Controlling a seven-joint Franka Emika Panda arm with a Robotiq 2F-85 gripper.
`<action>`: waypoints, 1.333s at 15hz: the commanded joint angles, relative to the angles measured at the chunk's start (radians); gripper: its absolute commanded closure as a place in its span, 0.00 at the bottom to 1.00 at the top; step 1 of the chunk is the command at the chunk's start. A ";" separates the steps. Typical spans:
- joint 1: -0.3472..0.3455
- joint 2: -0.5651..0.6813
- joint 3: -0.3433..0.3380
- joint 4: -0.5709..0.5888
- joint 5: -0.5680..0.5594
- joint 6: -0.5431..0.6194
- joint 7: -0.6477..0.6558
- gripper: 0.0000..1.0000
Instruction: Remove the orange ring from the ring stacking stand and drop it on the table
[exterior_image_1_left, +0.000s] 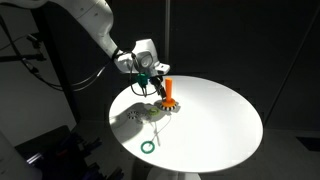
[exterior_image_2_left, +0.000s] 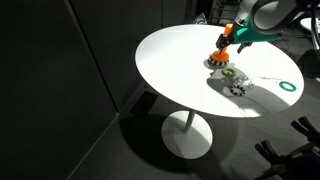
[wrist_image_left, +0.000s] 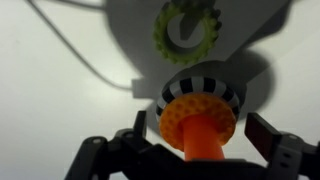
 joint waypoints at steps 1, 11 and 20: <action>0.031 0.059 -0.035 0.058 0.001 0.020 0.038 0.00; 0.065 0.142 -0.070 0.104 0.022 0.079 0.055 0.00; 0.073 0.168 -0.071 0.120 0.033 0.111 0.045 0.00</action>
